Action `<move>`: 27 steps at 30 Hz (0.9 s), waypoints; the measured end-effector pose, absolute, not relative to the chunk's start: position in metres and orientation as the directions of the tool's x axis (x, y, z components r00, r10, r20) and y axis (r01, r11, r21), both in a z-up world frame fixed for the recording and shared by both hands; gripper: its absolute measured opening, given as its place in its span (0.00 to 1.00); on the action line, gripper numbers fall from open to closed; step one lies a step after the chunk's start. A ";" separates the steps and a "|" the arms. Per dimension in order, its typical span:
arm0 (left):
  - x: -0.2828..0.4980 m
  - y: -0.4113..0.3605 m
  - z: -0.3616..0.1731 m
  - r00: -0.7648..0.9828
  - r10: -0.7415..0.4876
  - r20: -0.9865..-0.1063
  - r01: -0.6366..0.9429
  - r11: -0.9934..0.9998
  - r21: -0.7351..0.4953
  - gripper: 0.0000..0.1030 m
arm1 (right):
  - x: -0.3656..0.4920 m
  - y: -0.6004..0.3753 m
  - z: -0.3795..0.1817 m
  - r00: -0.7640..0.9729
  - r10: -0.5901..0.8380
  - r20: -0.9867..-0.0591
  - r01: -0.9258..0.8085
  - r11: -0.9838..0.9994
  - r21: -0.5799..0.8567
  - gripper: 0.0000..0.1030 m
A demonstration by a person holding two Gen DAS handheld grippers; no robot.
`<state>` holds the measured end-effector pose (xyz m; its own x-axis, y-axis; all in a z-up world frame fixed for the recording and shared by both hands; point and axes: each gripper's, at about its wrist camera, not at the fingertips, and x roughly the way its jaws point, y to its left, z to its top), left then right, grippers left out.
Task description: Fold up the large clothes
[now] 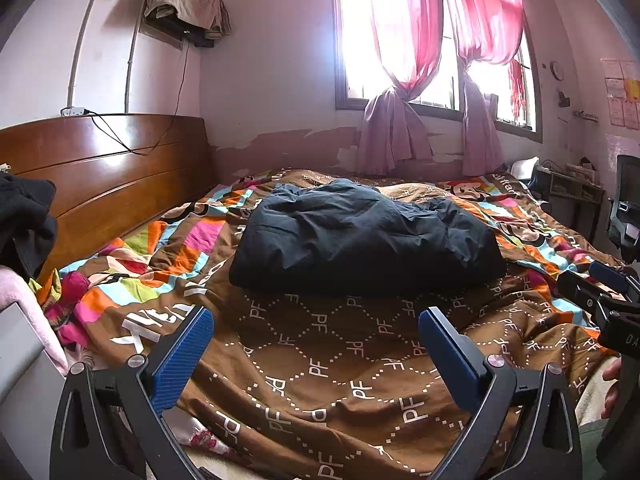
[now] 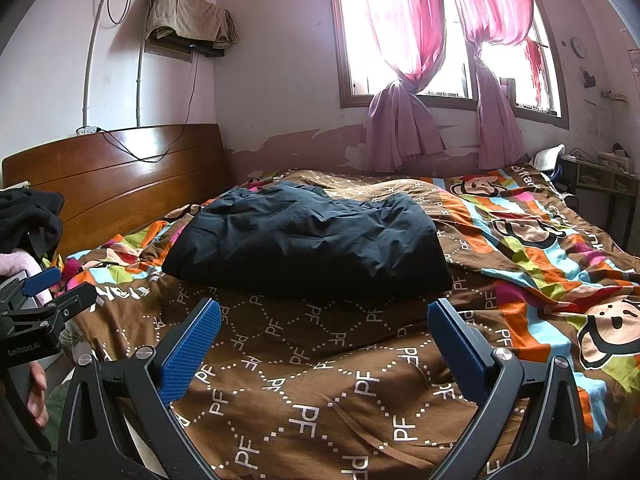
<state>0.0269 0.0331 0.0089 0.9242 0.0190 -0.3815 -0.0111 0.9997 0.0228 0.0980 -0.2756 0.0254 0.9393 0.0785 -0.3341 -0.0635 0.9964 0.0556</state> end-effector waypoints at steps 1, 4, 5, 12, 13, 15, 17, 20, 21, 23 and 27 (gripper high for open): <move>0.027 0.033 0.009 0.924 0.019 -0.382 -0.011 1.000 0.022 1.00 | 0.098 -0.276 0.025 0.939 0.079 -0.334 -0.064 0.996 0.056 0.99; 0.027 0.033 0.009 0.924 0.018 -0.382 -0.010 1.000 0.023 1.00 | 0.098 -0.276 0.025 0.939 0.079 -0.335 -0.064 0.996 0.056 0.99; 0.027 0.033 0.009 0.924 0.019 -0.382 -0.010 1.000 0.024 1.00 | 0.098 -0.276 0.025 0.939 0.079 -0.335 -0.064 0.996 0.056 0.99; 0.027 0.033 0.009 0.924 0.018 -0.382 -0.011 1.000 0.022 1.00 | 0.098 -0.276 0.025 0.939 0.079 -0.335 -0.064 0.996 0.056 0.99; 0.027 0.033 0.009 0.924 0.018 -0.382 -0.011 1.000 0.022 1.00 | 0.098 -0.276 0.025 0.939 0.079 -0.336 -0.064 0.996 0.055 0.99; 0.027 0.033 0.009 0.924 0.018 -0.382 -0.010 1.000 0.021 1.00 | 0.098 -0.276 0.025 0.939 0.079 -0.335 -0.064 0.996 0.056 0.99; 0.027 0.033 0.008 0.924 0.018 -0.382 -0.010 1.000 0.021 1.00 | 0.098 -0.276 0.025 0.939 0.079 -0.335 -0.064 0.996 0.056 0.99; 0.026 0.032 0.008 0.924 0.019 -0.381 -0.012 1.000 0.022 1.00 | 0.098 -0.276 0.025 0.939 0.078 -0.335 -0.063 0.996 0.056 0.99; 0.026 0.033 0.008 0.924 0.019 -0.382 -0.011 1.000 0.021 1.00 | 0.098 -0.276 0.025 0.939 0.079 -0.335 -0.064 0.996 0.056 0.99; 0.026 0.033 0.008 0.924 0.017 -0.382 -0.010 1.000 0.020 1.00 | 0.098 -0.276 0.025 0.939 0.079 -0.335 -0.064 0.996 0.057 0.99; 0.026 0.032 0.008 0.924 0.018 -0.382 -0.011 1.000 0.022 1.00 | 0.098 -0.276 0.025 0.939 0.079 -0.336 -0.064 0.996 0.057 0.99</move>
<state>0.0259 0.0325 0.0082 0.9240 0.0182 -0.3819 -0.0108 0.9997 0.0215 0.0983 -0.2757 0.0251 0.9387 0.0791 -0.3357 -0.0636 0.9964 0.0568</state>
